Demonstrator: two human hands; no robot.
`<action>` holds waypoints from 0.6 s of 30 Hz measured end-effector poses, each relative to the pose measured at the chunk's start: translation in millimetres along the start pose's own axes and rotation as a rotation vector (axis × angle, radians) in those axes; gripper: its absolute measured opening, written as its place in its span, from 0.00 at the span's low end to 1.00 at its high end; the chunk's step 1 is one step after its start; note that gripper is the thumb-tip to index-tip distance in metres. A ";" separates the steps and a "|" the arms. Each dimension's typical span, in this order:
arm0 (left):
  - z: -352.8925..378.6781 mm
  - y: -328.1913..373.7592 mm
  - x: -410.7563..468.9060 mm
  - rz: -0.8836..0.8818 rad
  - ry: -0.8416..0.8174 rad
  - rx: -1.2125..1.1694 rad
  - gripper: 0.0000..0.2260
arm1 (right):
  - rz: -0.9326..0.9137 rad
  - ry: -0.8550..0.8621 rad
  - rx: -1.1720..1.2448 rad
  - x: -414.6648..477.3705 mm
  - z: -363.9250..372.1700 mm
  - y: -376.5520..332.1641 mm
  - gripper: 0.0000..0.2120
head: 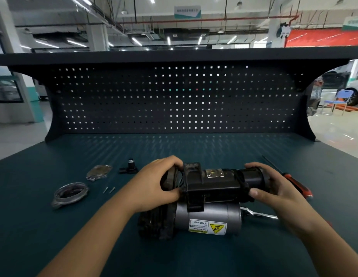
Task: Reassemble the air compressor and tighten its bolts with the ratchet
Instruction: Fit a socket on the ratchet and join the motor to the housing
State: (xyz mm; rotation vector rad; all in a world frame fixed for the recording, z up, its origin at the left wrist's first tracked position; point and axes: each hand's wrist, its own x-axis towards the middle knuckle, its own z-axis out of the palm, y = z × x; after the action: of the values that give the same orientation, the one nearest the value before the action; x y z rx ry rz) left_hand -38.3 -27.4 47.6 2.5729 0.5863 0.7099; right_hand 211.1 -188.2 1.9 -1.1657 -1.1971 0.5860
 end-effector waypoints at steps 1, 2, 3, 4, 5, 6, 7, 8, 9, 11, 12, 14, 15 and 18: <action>0.2 -0.1 -0.1 0.003 0.000 0.001 0.17 | -0.002 -0.001 -0.002 0.7 0.6 -1.0 0.25; 1.2 -0.3 -0.1 0.009 0.003 0.011 0.17 | -0.006 0.001 -0.005 1.2 0.7 -1.6 0.25; 2.8 -0.4 -0.2 0.016 0.010 0.026 0.17 | -0.013 0.005 -0.011 1.4 0.4 -2.3 0.25; 5.1 -0.6 -0.2 0.023 0.022 0.043 0.17 | -0.022 0.013 -0.017 1.0 -0.4 -2.7 0.26; 7.3 -0.6 0.0 0.029 0.038 0.055 0.17 | -0.032 0.025 -0.019 0.2 -1.4 -2.8 0.26; 9.0 -1.1 0.7 0.036 0.051 0.066 0.17 | -0.043 0.042 -0.017 -0.8 -2.4 -2.4 0.26; 9.9 -2.2 1.7 0.042 0.061 0.077 0.17 | -0.054 0.058 -0.013 -2.0 -3.4 -1.6 0.26; 10.0 -3.3 3.1 0.048 0.069 0.086 0.17 | -0.065 0.071 -0.010 -3.4 -4.2 -0.3 0.26; 9.7 -4.2 4.4 0.053 0.071 0.091 0.17 | -0.076 0.078 -0.008 -4.8 -4.7 1.1 0.25; 8.0 -6.1 6.4 0.063 0.060 0.104 0.15 | -0.095 0.081 -0.008 -7.6 -4.3 3.9 0.25; 6.9 -6.7 7.0 0.067 0.051 0.120 0.14 | -0.107 0.081 -0.009 -8.5 -3.7 4.8 0.25; 4.3 -6.9 7.1 0.073 0.031 0.168 0.13 | -0.136 0.080 -0.019 -9.1 -1.7 5.5 0.26; 2.8 -6.4 7.1 0.079 0.020 0.196 0.13 | -0.152 0.077 -0.028 -8.9 -0.7 5.3 0.26; -1.9 -3.8 7.2 0.075 -0.027 0.251 0.16 | -0.188 0.048 -0.035 -8.0 0.4 6.7 0.28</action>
State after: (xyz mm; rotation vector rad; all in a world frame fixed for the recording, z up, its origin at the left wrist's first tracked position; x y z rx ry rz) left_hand -34.8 -20.2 50.0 2.8450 0.6075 0.6613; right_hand 209.6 -192.6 -7.5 -1.0762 -1.2635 0.3948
